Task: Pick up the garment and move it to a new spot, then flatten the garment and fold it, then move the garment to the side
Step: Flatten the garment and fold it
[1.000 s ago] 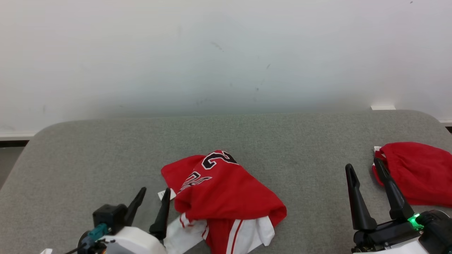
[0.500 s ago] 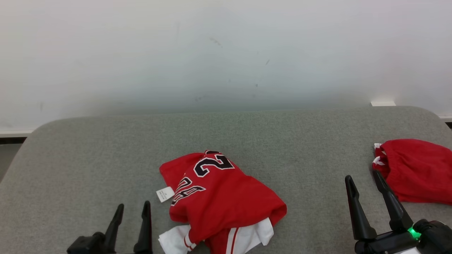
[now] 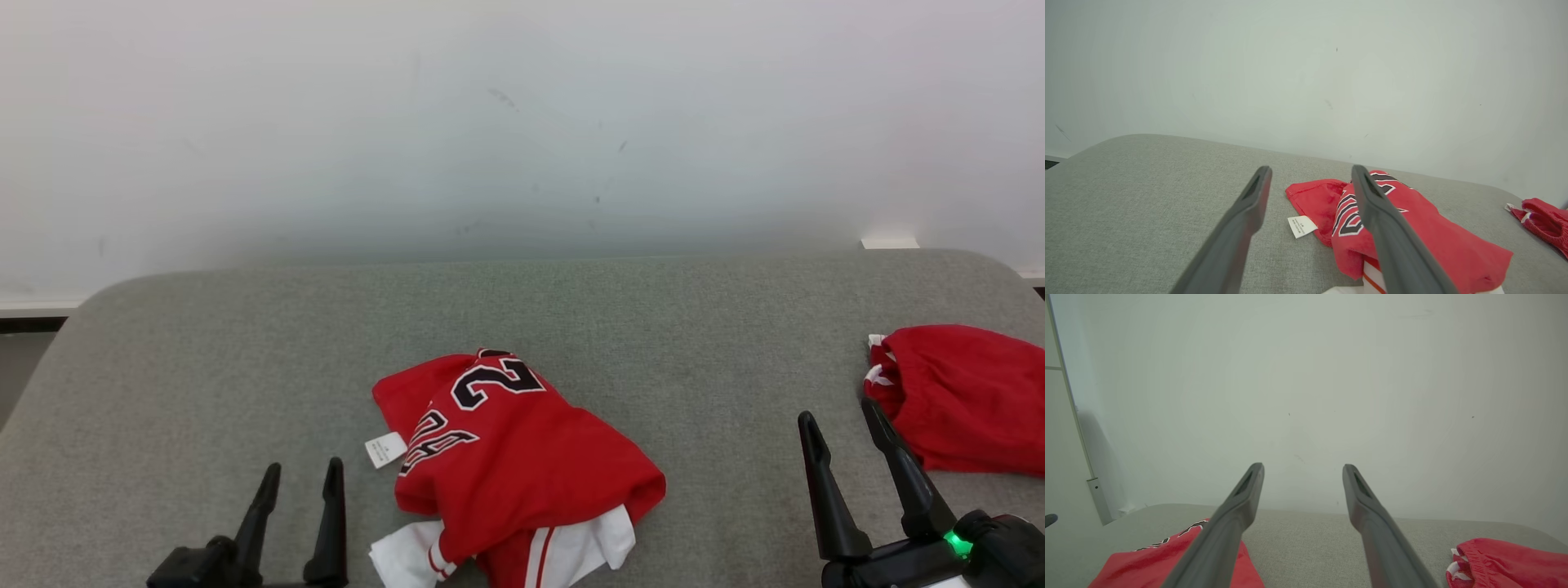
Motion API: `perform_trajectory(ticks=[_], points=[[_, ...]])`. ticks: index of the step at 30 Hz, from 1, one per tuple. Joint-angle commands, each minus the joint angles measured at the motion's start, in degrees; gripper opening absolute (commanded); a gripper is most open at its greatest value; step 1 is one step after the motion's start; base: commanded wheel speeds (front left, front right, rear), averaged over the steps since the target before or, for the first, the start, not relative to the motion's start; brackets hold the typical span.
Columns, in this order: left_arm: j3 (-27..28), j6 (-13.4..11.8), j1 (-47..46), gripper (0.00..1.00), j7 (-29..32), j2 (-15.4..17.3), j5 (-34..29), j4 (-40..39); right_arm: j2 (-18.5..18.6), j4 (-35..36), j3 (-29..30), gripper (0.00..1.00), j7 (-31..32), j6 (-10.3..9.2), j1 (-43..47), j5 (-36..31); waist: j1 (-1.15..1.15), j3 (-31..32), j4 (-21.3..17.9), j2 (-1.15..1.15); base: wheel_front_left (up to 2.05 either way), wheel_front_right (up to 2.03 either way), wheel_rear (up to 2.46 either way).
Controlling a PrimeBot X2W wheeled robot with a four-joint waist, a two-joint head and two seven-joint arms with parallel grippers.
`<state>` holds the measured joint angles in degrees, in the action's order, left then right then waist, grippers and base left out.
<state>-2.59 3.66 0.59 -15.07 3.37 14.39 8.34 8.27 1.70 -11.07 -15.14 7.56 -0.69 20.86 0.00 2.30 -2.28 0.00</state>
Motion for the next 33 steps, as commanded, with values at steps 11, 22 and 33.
perform_trajectory(ticks=[11,22,33], points=[[0.9,1.6,0.0,1.0,-0.1,-0.4,-0.4,0.6,0.6,-0.8,-0.5,1.0,0.0,-0.16,-0.3,0.3,0.0,0.0,0.1,0.0,0.0,0.0,0.0],[-0.1,1.3,-0.3,1.0,-0.1,-0.4,0.0,0.9,1.6,-3.8,-3.1,1.0,0.0,-0.16,-0.4,0.1,0.0,-0.3,1.1,0.0,0.0,0.0,0.0],[-1.2,1.5,-1.4,1.0,-0.1,-0.4,0.1,1.0,4.4,-14.4,-23.4,1.0,0.2,-0.16,-7.4,-1.0,0.0,-0.7,4.3,0.0,0.0,0.0,0.0]])
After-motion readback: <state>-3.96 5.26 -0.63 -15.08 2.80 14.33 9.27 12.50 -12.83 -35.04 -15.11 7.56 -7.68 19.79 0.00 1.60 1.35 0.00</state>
